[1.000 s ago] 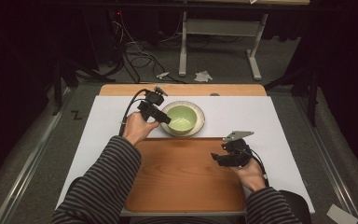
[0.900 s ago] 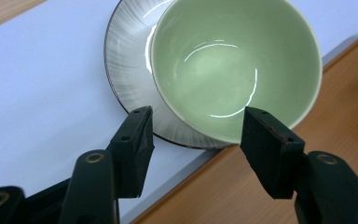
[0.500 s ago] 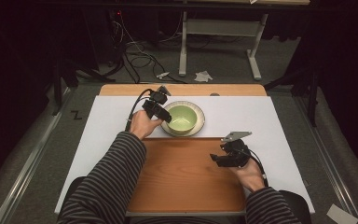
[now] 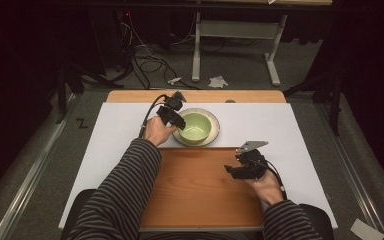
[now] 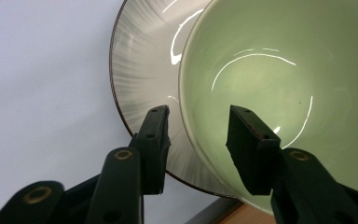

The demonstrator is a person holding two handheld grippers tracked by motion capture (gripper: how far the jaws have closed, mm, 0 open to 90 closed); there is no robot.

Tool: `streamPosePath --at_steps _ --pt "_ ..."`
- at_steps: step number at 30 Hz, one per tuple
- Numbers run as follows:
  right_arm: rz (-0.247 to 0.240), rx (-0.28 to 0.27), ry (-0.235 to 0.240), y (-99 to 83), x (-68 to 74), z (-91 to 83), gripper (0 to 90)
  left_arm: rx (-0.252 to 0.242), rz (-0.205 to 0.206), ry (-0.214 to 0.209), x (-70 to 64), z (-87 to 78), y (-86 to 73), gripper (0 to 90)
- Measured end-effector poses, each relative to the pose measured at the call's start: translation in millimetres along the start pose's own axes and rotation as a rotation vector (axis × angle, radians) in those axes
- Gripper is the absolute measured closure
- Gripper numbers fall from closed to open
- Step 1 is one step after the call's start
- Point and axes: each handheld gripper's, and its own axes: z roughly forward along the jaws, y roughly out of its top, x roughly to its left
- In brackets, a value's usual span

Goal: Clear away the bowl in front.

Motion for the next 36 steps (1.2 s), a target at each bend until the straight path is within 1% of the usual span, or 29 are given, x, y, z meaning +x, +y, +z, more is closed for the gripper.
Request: streamPosePath --at_steps 5,8,12,16,17,20,23,30,33,36 --pt "-0.008 0.009 0.0 0.1 0.3 0.6 42.3 0.004 -0.002 -0.012 -0.3 5.5 2.4 63.9" --pt "-0.006 0.019 0.005 -0.1 0.8 2.0 42.3 0.011 -0.013 -0.02 1.3 9.8 2.7 67.7" --pt "-0.008 0.018 0.004 0.2 1.2 1.8 42.2 0.008 -0.021 -0.016 2.7 11.4 3.0 72.4" --pt "-0.007 0.018 0.003 0.1 1.6 1.9 42.2 -0.006 -0.029 -0.013 5.2 10.4 2.6 78.1" --pt "-0.011 0.019 0.009 0.1 1.5 2.7 42.1 -0.008 -0.027 -0.011 5.1 10.0 2.6 78.6" --pt "-0.028 0.033 -0.006 0.5 3.8 3.3 42.3 -0.014 -0.035 -0.011 5.2 10.1 2.8 79.4" --pt "-0.033 0.018 -0.013 0.9 4.0 2.3 42.3 -0.018 -0.05 -0.015 6.1 10.3 3.3 80.6" --pt "-0.023 0.027 -0.015 0.3 2.9 1.6 42.3 -0.041 -0.089 -0.027 6.4 11.4 4.8 83.1" --pt "-0.014 0.024 -0.019 0.3 3.4 1.3 42.3 -0.045 -0.095 -0.035 6.8 11.0 5.3 83.7" --pt "-0.028 0.023 -0.018 0.2 3.0 1.9 42.3 -0.054 -0.105 -0.046 7.1 9.4 5.5 85.0"
